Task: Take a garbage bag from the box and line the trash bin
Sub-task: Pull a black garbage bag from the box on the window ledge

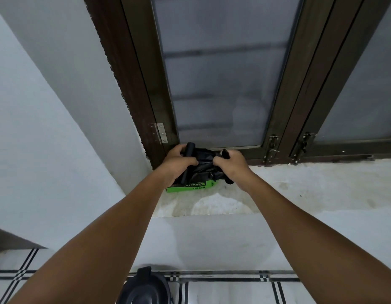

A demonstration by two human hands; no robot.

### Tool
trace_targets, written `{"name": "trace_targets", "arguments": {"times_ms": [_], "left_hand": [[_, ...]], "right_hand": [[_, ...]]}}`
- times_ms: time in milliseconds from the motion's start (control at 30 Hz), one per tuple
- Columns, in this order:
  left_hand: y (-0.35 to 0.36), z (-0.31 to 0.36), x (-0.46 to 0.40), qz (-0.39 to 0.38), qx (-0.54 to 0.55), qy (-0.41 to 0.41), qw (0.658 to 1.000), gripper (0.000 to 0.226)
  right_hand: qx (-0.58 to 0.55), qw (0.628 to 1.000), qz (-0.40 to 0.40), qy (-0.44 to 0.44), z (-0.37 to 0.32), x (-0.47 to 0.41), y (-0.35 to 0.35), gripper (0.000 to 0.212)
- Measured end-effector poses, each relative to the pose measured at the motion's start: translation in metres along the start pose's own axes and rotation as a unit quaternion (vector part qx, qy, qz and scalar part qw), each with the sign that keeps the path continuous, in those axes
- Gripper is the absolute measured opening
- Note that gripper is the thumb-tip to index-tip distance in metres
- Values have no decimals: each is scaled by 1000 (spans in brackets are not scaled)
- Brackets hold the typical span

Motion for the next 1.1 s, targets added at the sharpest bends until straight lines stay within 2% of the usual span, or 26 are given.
{"name": "trace_targets", "arguments": {"times_ms": [133, 333, 467, 500, 567, 600, 700, 767, 933, 1100], "left_hand": [[3, 3, 4, -5, 6, -4, 1000, 41], [8, 7, 8, -17, 39, -29, 999, 33], [8, 11, 7, -21, 28, -15, 999, 36], [7, 12, 7, -19, 18, -10, 1000, 37], [4, 11, 7, -15, 6, -11, 1000, 36], [2, 10, 6, -10, 1, -13, 1000, 35], [-4, 9, 6, 1, -18, -13, 1000, 32], [-7, 7, 7, 5, -26, -13, 1000, 32], [-8, 3, 6, 6, -20, -18, 1000, 29], [-7, 3, 5, 11, -9, -28, 999, 24]], "right_hand": [[-24, 998, 58, -12, -3, -2, -14, 27], [-70, 992, 99, -17, -13, 0, -16, 34], [-98, 991, 94, 24, -8, -1, -15, 20], [-89, 992, 86, 22, -9, 0, -15, 24], [-52, 997, 58, -7, -13, 2, -14, 49], [-26, 999, 40, -23, -15, 3, -12, 53], [125, 992, 8, -27, -10, 1, -13, 37], [215, 976, 23, -22, -6, 0, -16, 33], [110, 991, 53, -51, -9, 0, -17, 26], [26, 998, 55, -25, -5, -2, -17, 28]]}}
Point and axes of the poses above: each hand's wrist, its own x-axis away from the middle knuckle, its own y-axis out of the palm, z = x × y, the point moved 8 cm from there along -x, towards the middle knuckle, and after that the axes turned 1 degree about -y, right-handed, at the moved point
